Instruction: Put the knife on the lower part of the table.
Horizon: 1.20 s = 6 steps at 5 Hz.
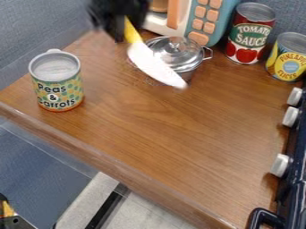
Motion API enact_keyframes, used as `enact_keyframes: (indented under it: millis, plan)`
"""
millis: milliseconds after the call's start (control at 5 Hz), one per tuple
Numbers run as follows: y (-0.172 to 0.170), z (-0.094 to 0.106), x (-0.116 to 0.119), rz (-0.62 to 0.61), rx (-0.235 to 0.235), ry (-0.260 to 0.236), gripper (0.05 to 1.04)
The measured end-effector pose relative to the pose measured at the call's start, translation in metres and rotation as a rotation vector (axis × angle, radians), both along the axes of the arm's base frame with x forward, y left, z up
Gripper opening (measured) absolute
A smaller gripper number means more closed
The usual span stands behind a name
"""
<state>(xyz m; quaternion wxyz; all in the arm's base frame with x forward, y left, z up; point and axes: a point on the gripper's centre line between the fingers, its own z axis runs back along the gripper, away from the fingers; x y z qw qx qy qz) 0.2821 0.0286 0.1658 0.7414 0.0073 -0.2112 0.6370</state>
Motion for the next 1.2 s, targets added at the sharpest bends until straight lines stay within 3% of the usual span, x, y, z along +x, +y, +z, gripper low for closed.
enact_keyframes:
  millis: [200,400,600,1000,1200]
  plan:
    - [-0.023,-0.015,-0.012,0.187,-0.035,0.013,0.441]
    - [-0.045,-0.044,-0.022,0.228,0.001,0.089,0.441]
    - [-0.061,-0.068,-0.033,0.235,0.038,0.13,0.441]
    - [-0.066,-0.098,-0.045,0.195,0.033,0.215,0.441]
    - [-0.06,-0.107,-0.047,0.275,-0.133,0.302,0.521]
